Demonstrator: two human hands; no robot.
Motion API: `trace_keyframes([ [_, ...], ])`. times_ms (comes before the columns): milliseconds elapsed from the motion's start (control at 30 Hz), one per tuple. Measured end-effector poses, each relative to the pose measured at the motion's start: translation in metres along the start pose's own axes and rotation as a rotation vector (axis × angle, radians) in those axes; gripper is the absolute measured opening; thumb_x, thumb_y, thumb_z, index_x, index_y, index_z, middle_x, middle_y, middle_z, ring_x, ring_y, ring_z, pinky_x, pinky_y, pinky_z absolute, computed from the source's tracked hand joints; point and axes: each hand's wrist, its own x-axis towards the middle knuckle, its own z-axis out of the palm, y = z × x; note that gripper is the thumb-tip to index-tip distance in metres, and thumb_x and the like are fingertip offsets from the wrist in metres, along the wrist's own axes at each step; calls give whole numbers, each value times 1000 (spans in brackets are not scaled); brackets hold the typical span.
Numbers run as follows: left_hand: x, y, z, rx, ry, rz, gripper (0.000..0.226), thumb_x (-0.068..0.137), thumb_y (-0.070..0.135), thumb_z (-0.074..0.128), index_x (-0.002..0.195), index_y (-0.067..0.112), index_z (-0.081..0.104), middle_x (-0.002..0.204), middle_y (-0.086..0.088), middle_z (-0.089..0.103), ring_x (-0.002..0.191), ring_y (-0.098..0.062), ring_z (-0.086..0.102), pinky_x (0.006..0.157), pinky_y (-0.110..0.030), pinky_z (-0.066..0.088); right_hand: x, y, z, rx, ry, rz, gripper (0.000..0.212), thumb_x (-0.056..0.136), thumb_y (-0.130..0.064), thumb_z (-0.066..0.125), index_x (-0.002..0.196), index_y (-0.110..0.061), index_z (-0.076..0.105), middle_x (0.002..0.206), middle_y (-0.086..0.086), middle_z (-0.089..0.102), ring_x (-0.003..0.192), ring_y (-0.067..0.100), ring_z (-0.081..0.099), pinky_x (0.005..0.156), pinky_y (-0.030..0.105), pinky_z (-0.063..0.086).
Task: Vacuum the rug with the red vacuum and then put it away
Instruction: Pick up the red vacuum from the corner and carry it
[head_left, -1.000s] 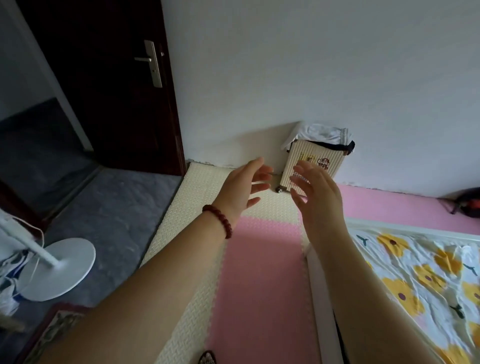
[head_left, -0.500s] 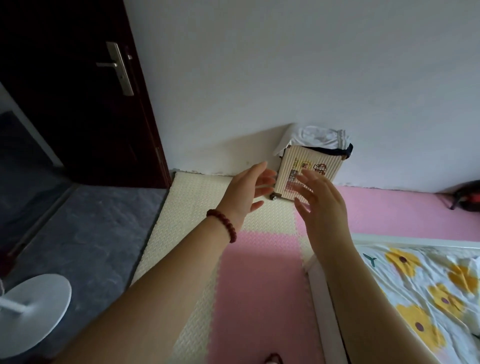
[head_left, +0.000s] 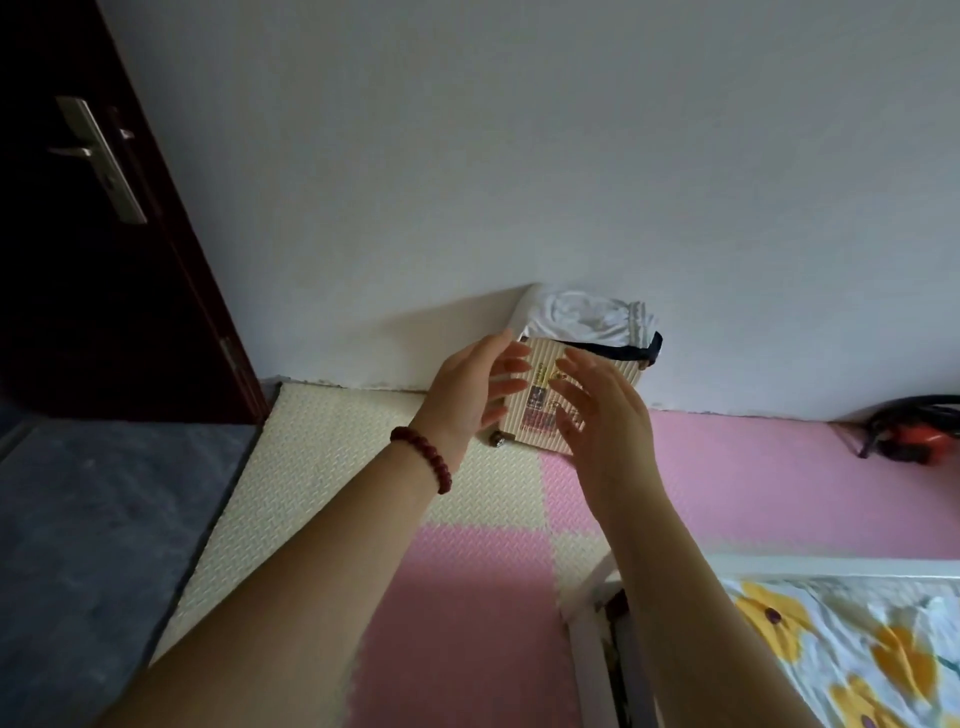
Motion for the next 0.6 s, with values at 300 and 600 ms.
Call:
trace_keyframes([
  [300, 122, 8, -9, -4, 66, -56, 29, 95, 40, 43, 80, 23, 62, 87, 6, 67, 91, -14, 60, 86, -35, 44, 121, 15, 11, -9, 29, 57, 10, 90, -22, 58, 94, -21, 68, 88, -4, 65, 85, 15, 55, 69, 28, 41],
  [600, 271, 51, -13, 9, -47, -30, 31, 95, 39, 44, 76, 24, 62, 90, 4, 66, 92, -14, 61, 81, -32, 45, 252, 0, 44, 4, 141, -39, 12, 91, -18, 56, 96, -21, 67, 95, -5, 67, 93, 11, 62, 80, 26, 44],
])
